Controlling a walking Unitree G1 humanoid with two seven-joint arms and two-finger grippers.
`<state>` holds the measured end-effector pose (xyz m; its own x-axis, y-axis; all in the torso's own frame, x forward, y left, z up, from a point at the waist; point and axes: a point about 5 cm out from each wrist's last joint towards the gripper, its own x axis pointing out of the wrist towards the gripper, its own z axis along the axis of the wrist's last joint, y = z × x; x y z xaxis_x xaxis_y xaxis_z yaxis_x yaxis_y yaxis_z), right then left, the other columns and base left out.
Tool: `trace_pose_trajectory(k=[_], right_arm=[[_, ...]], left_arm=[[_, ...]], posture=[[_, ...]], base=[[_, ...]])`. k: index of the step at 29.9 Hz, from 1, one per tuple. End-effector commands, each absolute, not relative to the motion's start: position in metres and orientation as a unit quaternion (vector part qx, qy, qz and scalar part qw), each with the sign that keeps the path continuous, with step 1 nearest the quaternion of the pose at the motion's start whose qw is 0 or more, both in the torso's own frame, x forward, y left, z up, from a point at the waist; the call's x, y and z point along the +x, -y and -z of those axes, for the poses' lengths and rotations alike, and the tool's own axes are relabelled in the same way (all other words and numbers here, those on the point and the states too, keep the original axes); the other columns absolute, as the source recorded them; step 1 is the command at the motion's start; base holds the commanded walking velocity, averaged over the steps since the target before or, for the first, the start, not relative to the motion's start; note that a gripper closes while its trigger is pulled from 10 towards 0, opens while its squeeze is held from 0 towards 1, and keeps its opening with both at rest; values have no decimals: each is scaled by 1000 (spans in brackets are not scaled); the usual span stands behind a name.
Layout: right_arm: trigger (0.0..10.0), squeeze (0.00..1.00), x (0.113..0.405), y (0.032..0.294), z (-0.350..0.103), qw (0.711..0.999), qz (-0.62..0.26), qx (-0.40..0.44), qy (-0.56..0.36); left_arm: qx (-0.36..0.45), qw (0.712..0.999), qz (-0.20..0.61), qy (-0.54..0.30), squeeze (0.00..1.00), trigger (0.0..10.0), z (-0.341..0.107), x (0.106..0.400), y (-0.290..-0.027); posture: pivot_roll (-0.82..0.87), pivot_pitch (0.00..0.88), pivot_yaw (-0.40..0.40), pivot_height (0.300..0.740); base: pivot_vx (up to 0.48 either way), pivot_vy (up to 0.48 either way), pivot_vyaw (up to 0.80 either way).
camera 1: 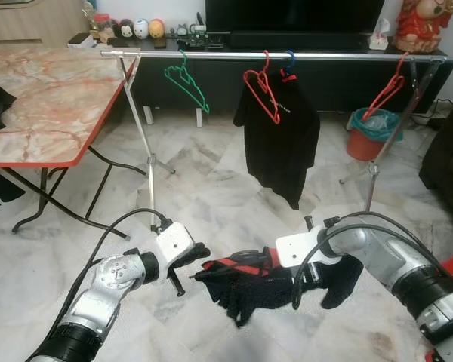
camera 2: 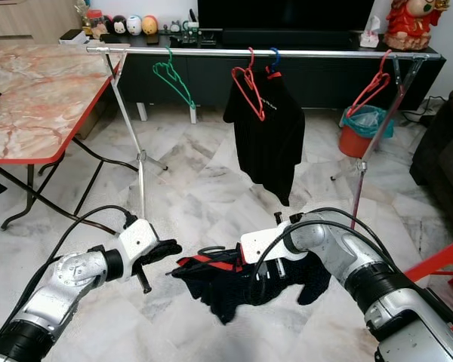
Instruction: Hang hanger
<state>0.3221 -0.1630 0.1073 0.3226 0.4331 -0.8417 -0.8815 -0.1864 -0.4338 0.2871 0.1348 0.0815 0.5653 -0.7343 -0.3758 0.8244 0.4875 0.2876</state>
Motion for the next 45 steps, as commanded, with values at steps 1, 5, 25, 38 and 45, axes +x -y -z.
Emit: trace_pose_trajectory(k=[1, 5, 25, 38, 45], right_arm=[[10000, 0, 325, 161, -115, 605, -540, -555, -187], [10000, 0, 325, 161, -116, 603, -544, -552, -187], [10000, 0, 345, 156, -146, 650, -485, -571, -128], [10000, 0, 339, 133, -141, 668, -506, -535, -110], [10000, 0, 345, 123, -147, 685, -493, -528, -93]], left_arm=[[245, 841, 468, -121, 0, 10000, -79, 282, -137], [269, 825, 477, -143, 0, 10000, -72, 276, -143], [257, 899, 150, -320, 0, 10000, -26, 280, -231], [38, 948, 207, -240, 0, 10000, -50, 301, -176], [35, 947, 175, -267, 0, 10000, -47, 303, -166]], posture=[[70, 0, 15, 740], [70, 0, 15, 740], [71, 0, 17, 740], [70, 0, 13, 740], [69, 0, 13, 740]], base=[[0, 0, 0], [0, 0, 0], [0, 0, 0], [0, 0, 0], [0, 0, 0]])
